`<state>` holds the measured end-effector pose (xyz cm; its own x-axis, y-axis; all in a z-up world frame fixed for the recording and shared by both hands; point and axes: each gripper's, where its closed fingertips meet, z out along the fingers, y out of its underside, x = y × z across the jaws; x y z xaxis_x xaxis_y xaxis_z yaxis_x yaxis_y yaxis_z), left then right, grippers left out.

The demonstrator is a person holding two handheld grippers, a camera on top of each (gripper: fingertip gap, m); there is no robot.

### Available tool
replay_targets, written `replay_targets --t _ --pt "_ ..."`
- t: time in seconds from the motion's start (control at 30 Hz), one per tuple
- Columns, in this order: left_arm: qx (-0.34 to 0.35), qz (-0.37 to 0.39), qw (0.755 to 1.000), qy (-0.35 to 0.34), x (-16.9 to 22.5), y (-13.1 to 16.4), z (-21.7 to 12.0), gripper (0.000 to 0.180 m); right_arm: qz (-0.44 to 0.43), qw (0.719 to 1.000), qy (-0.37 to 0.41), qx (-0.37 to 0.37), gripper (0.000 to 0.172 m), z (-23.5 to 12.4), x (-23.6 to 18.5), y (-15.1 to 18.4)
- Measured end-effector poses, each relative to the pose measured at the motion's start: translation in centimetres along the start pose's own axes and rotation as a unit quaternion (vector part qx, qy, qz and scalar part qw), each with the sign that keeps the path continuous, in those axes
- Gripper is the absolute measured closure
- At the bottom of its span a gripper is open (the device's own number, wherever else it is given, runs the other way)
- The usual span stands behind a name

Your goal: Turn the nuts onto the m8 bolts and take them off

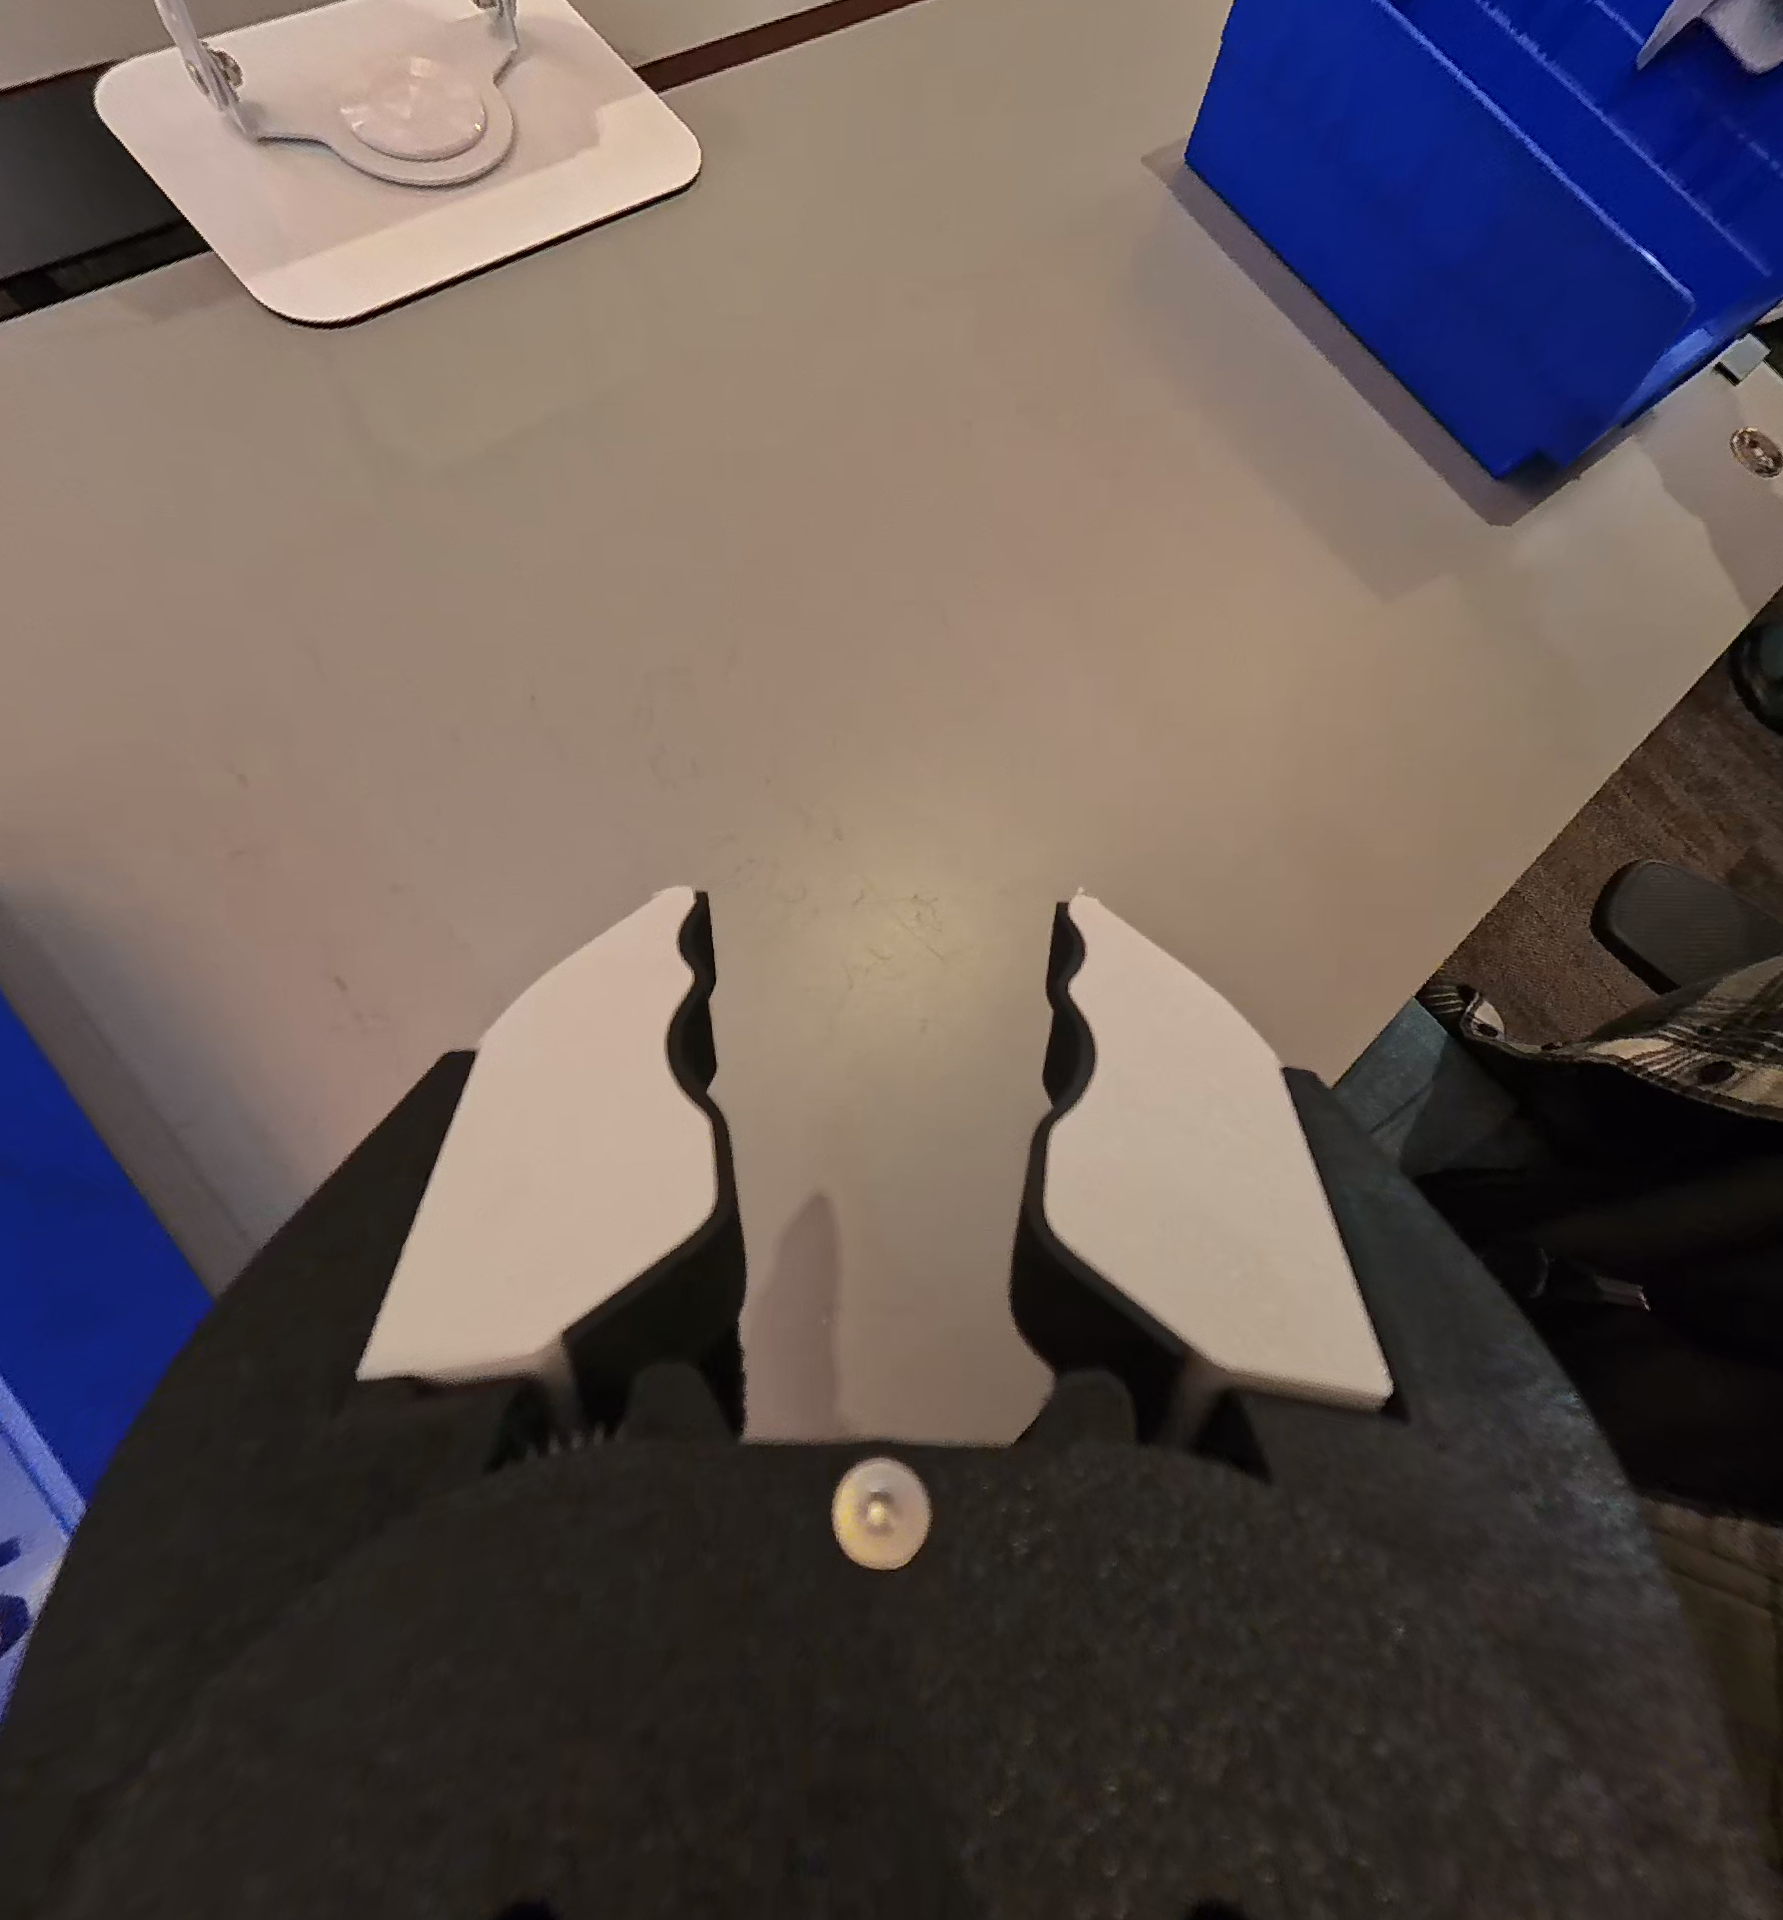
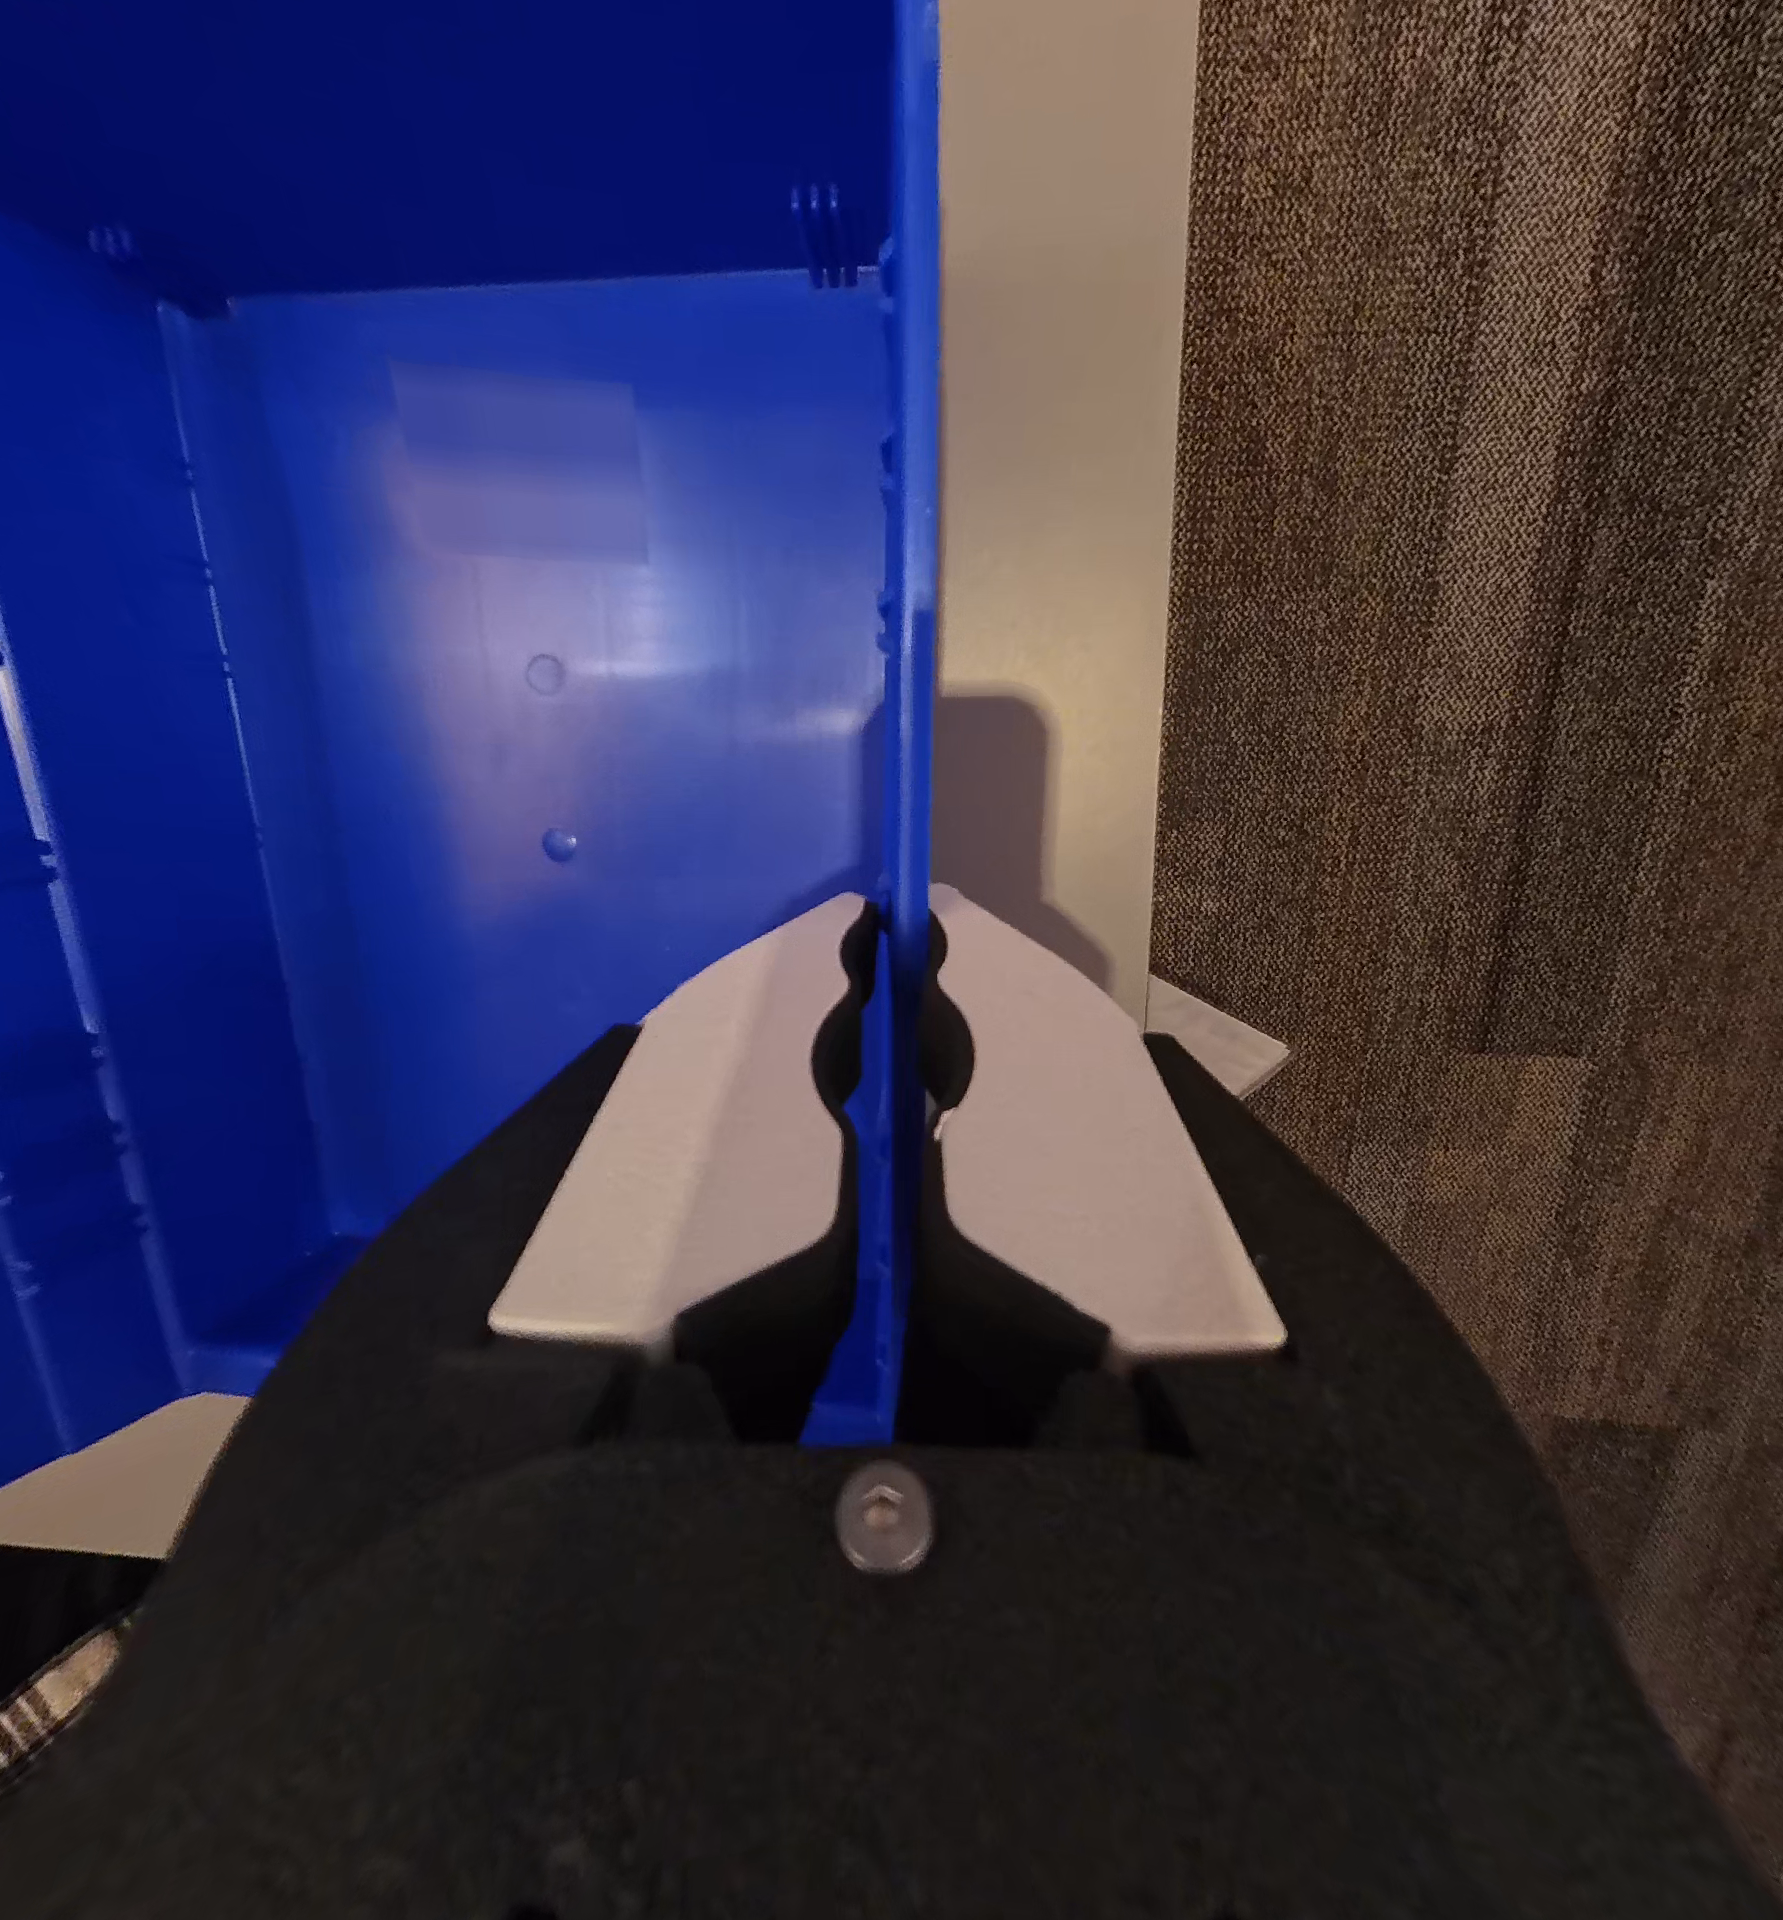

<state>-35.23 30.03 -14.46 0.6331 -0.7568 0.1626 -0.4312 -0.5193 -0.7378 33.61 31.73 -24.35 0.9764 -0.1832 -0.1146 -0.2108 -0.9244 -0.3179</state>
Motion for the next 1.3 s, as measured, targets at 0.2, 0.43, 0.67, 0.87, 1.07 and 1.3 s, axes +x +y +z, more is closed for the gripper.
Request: replay_targets --t 0.2,0.43,0.67,0.87,1.07,1.3 --pt "0.018 -0.009 1.000 -0.008 -0.7 -0.1 -0.5 0.116 -0.034 0.997 -0.020 0.069 0.140 -2.4 -1.1 -0.9" --pt "0.061 -0.008 0.997 -0.038 -2.1 -0.2 -1.3 0.100 -0.155 0.970 -0.007 0.187 0.099 -8.4 -8.2 -0.6" --pt "0.127 -0.011 0.988 -0.082 -4.1 0.4 -4.4 0.092 -0.299 0.911 -0.006 0.283 0.074 -12.4 -21.7 3.9" --pt "0.139 -0.036 0.980 -0.135 -8.6 3.2 -10.0 0.095 -0.333 0.876 -0.124 0.328 0.049 -12.2 -33.0 8.4" --pt "0.111 -0.056 0.977 -0.171 -14.4 6.8 -14.7 0.104 -0.350 0.844 -0.223 0.341 0.051 -8.4 -40.9 11.7" --pt "0.039 -0.046 0.984 -0.165 -19.1 9.4 -13.6 0.114 -0.334 0.833 -0.275 0.345 0.057 -4.7 -45.9 10.9"
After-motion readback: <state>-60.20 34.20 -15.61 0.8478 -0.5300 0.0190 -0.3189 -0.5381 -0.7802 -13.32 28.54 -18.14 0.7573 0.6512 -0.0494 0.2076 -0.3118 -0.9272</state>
